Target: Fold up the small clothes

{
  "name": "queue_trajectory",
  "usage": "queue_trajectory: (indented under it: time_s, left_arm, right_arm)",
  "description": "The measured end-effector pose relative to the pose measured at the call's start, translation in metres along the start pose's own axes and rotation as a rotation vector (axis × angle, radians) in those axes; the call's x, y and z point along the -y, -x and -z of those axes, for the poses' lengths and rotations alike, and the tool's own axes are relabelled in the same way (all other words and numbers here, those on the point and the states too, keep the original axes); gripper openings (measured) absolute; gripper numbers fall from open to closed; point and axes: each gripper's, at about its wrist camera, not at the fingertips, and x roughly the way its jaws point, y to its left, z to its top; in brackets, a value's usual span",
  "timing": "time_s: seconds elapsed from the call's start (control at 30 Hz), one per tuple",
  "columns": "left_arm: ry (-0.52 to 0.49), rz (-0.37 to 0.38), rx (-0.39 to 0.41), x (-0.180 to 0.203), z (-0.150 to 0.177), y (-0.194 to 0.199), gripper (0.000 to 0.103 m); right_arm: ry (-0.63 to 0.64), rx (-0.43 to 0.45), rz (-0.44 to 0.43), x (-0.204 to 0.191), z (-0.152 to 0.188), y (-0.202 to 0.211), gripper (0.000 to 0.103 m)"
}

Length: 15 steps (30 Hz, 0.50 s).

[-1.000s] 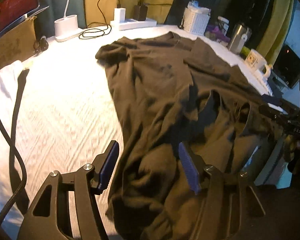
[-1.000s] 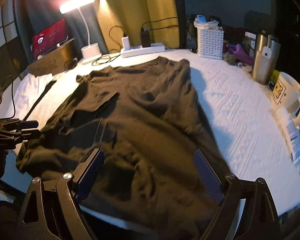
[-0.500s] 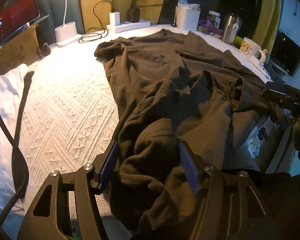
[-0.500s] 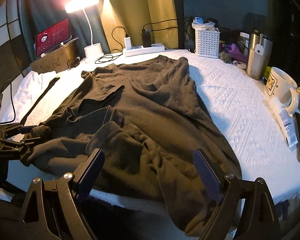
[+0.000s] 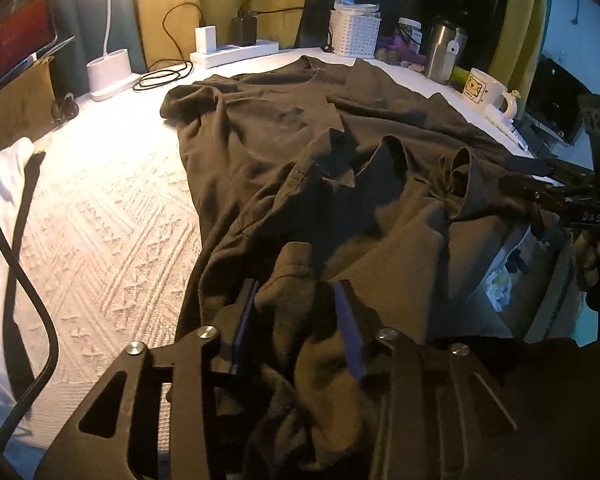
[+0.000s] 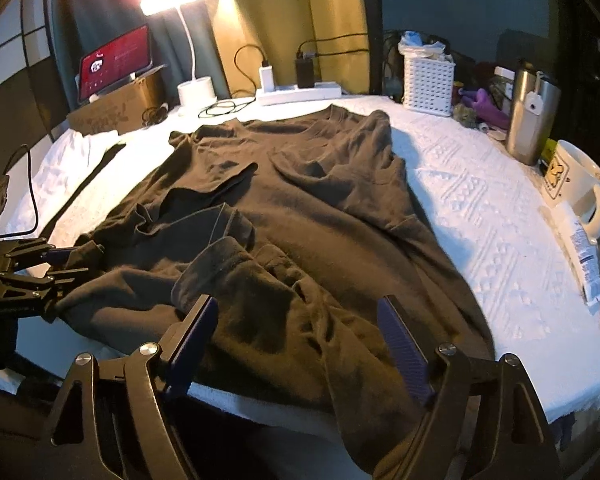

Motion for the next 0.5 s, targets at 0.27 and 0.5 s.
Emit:
queue_trajectory:
  time_s: [0.27,0.5]
  left_arm:
    - [0.004,0.004,0.051,0.004,0.010,0.012,0.016]
    - [-0.008,0.014,0.115,0.005,0.000,0.036,0.013]
  right_arm:
    - [0.027,-0.008,-0.003,-0.002,-0.003,-0.009,0.077]
    - [0.040,-0.063,-0.049,-0.006,0.002,-0.032,0.030]
